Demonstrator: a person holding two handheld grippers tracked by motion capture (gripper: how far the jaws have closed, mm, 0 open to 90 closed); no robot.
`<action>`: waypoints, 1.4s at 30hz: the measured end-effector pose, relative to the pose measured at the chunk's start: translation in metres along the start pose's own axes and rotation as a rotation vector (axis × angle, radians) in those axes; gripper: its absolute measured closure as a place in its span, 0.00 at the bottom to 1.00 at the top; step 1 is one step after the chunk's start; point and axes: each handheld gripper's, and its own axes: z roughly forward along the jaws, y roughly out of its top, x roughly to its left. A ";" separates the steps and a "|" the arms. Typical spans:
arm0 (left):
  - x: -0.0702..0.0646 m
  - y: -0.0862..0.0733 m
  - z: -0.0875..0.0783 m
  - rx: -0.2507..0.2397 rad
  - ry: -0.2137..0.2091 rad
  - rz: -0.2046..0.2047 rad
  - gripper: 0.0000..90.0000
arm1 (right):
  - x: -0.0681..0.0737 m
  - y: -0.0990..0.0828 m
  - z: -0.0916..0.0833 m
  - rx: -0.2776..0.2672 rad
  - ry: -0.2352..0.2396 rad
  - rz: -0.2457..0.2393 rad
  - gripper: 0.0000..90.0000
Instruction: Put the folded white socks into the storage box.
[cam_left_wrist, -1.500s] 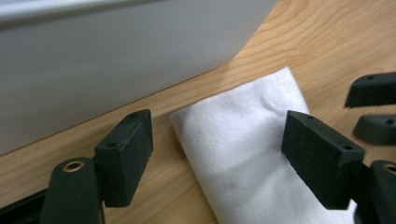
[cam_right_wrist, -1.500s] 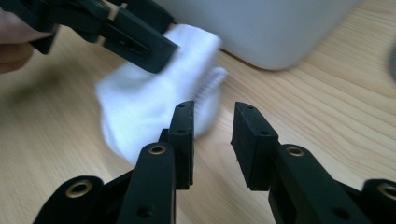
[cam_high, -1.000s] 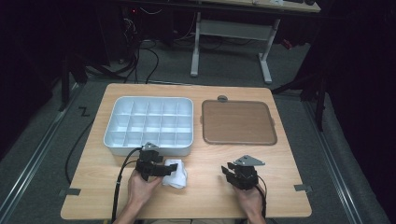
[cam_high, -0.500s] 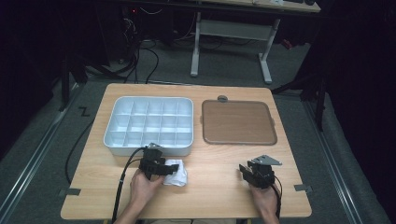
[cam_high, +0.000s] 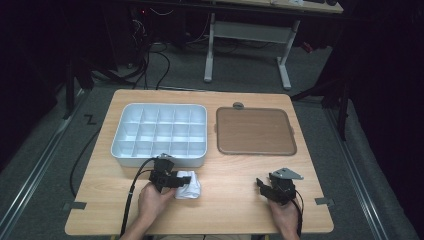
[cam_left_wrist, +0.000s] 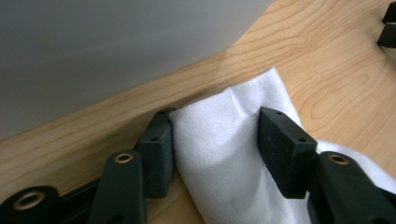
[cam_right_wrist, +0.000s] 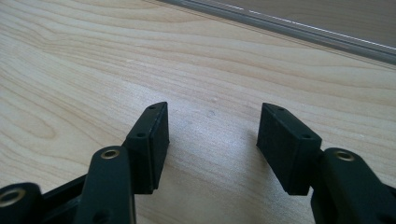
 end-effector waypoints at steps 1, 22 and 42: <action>0.000 0.000 0.000 0.000 0.000 -0.001 0.57 | 0.000 0.000 0.000 0.001 -0.001 0.001 0.48; -0.019 -0.011 -0.009 -0.001 0.028 0.138 0.80 | 0.001 0.001 0.001 0.005 0.014 -0.014 0.43; -0.013 0.015 -0.031 0.012 -0.047 0.106 0.82 | 0.001 0.002 0.002 0.002 0.016 -0.023 0.44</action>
